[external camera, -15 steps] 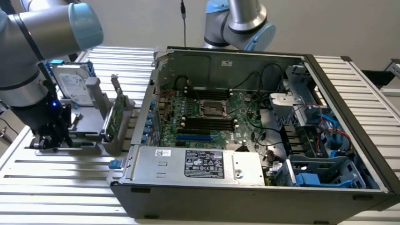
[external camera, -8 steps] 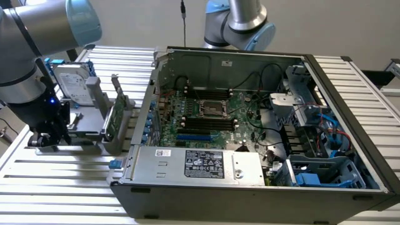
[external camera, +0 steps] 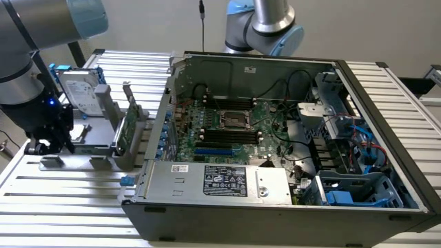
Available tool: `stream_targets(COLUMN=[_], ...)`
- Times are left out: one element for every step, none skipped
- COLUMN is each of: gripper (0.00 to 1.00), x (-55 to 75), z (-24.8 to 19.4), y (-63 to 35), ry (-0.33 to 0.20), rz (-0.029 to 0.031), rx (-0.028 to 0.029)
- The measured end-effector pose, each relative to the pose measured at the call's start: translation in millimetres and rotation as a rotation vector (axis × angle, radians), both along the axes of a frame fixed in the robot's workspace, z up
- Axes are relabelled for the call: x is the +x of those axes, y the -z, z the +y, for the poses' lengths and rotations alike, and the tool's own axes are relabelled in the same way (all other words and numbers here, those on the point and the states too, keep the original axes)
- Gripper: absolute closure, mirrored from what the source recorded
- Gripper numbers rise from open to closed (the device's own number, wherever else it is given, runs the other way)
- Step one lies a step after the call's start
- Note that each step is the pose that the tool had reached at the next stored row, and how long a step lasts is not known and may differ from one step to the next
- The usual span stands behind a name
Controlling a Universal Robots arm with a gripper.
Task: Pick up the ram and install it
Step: 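Pick up the ram and move it above insertion slot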
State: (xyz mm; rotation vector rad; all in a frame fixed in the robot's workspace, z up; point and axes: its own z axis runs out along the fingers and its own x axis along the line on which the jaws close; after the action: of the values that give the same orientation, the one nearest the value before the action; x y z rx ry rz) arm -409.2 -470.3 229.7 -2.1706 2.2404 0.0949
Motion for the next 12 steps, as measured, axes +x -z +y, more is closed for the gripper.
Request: stream_targets(gripper=[0.86,0.86,0.86,0.86,0.86,0.86,0.86,0.86,0.86,0.86,0.86,0.86], x=[0.0,0.0,0.0,0.0,0.0,-0.1,0.0,0.2,0.6,1.6,3.3,6.0], z=[-0.1,-0.3,-0.3,-0.4,-0.4,-0.4,-0.5,-0.5,-0.5,-0.5,-0.5,-0.5], y=[-3.0,-6.0,-8.7,-11.3,-14.0,-17.1,-20.7,-25.1,-30.0,-34.4,-38.9,-43.7], ry=[0.000,0.000,0.000,0.000,0.000,0.000,0.000,0.000,0.000,0.000,0.000,0.000], rz=[0.0001,0.0003,0.0002,0.0002,0.0002,0.0003,0.0002,0.0004,0.0007,0.0007,0.0008,0.0011], rx=[0.0019,0.0038,0.0060,0.0083,0.0102,0.0117,0.0129,0.0131,0.0130,0.0131,0.0132,0.0131])
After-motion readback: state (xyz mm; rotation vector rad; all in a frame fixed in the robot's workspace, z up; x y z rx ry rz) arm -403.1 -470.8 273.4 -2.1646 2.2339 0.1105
